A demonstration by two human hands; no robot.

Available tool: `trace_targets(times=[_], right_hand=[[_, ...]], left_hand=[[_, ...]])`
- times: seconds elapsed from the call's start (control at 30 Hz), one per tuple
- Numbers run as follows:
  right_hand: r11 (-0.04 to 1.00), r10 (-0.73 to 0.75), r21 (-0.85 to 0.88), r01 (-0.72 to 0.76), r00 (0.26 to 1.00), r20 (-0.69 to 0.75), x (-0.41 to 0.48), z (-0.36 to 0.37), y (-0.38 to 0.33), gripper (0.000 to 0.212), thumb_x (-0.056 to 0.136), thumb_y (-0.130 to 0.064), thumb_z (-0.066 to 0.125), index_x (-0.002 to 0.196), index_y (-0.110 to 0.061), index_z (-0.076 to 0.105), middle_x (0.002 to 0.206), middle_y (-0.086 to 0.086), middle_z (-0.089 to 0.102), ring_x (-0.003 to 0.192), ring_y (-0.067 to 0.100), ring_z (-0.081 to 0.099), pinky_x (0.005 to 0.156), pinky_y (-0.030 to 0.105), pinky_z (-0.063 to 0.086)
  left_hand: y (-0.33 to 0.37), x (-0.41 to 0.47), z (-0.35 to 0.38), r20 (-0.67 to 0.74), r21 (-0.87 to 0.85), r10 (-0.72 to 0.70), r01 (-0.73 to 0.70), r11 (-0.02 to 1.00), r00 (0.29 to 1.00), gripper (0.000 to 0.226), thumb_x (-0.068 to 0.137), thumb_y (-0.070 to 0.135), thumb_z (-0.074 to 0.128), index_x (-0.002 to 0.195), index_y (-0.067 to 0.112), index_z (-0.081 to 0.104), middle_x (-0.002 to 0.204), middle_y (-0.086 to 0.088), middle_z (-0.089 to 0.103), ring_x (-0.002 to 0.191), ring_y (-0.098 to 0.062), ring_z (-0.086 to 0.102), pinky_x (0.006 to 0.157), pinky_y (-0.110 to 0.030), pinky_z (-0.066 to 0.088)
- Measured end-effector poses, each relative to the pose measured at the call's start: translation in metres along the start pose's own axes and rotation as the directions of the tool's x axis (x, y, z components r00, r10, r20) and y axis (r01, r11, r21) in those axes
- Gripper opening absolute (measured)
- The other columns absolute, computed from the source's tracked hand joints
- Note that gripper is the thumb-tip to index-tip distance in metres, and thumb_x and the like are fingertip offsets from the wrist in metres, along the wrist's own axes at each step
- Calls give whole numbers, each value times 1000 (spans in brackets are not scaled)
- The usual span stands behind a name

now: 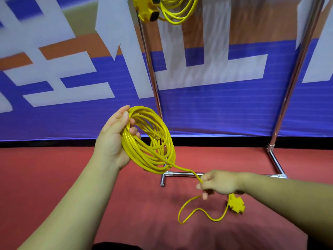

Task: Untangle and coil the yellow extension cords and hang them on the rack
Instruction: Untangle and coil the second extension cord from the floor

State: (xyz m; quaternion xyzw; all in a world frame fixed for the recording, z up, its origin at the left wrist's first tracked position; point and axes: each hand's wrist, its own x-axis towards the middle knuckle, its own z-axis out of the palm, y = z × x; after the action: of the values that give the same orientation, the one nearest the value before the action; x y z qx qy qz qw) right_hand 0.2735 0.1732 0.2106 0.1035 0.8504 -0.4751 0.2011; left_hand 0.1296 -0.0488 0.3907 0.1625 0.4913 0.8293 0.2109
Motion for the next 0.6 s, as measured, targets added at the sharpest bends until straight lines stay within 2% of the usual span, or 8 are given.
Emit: trace_targets(times=[0.07, 0.17, 0.23, 0.3, 0.37, 0.43, 0.53, 0.6], right_hand=[[981, 68, 187, -56, 996, -59, -3, -7, -5, 32, 100, -35, 54, 72, -18, 53, 62, 1, 55, 53, 13, 53, 59, 27, 43], [895, 172, 438, -85, 972, -163, -6, -26, -23, 31, 95, -34, 59, 70, -22, 47, 54, -2, 37, 44, 12, 37, 58, 27, 45], [818, 165, 573, -50, 975, -150, -12, -41, -41, 25, 91, -28, 57, 70, -24, 44, 57, -2, 33, 47, 13, 29, 56, 27, 40], [741, 112, 671, 29, 980, -166, -23, -53, -65, 16, 91, -26, 53, 77, -19, 52, 60, -1, 39, 49, 13, 28, 54, 26, 39], [752, 24, 640, 156, 965, -262, -34, -60, -85, 16, 96, -23, 51, 85, -14, 59, 63, -1, 45, 49, 12, 31, 55, 26, 41], [803, -91, 529, 275, 934, -347, -48, -63, -101, 17, 99, -18, 53, 85, -12, 60, 65, -1, 49, 49, 10, 36, 57, 25, 44], [856, -193, 369, 362, 886, -421, -62, -66, -111, 16, 97, -14, 60, 92, 0, 66, 67, -1, 57, 52, 9, 45, 59, 23, 44], [851, -215, 342, 399, 858, -467, -68, -69, -114, 12, 94, -11, 63, 90, -3, 70, 67, 0, 62, 55, 9, 49, 60, 24, 42]], left_hand=[[1, -1, -11, 11, 64, -6, 6, 998, 1000, 19, 93, 16, 57, 109, 21, 67, 76, -3, 57, 47, -8, 51, 48, -23, 48], [-3, -5, -17, 47, 232, -8, -3, 973, 999, 20, 91, 10, 59, 106, 16, 70, 72, -3, 60, 45, -10, 49, 47, -24, 48], [-9, -9, -15, 75, 369, -25, -4, 929, 997, 21, 94, 3, 59, 105, 14, 72, 71, -6, 60, 44, -13, 49, 45, -26, 48], [-18, -11, -12, 116, 496, -61, -5, 868, 991, 24, 94, 2, 62, 100, 19, 78, 71, -12, 58, 46, -16, 50, 46, -26, 48], [-28, -12, -8, 132, 580, -121, 23, 814, 984, 24, 93, 4, 65, 100, 22, 79, 68, -15, 55, 48, -18, 49, 49, -26, 48], [-39, -10, -3, 128, 615, -178, 62, 786, 976, 23, 93, 7, 67, 106, 22, 77, 68, -15, 55, 49, -18, 50, 51, -27, 48], [-52, -10, 7, 157, 629, -248, 97, 771, 956, 22, 92, 13, 69, 112, 22, 76, 71, -16, 57, 50, -19, 51, 53, -29, 49], [-56, -12, 18, 189, 636, -283, 102, 765, 940, 22, 91, 16, 71, 111, 23, 77, 74, -11, 62, 49, -17, 51, 50, -26, 46]])
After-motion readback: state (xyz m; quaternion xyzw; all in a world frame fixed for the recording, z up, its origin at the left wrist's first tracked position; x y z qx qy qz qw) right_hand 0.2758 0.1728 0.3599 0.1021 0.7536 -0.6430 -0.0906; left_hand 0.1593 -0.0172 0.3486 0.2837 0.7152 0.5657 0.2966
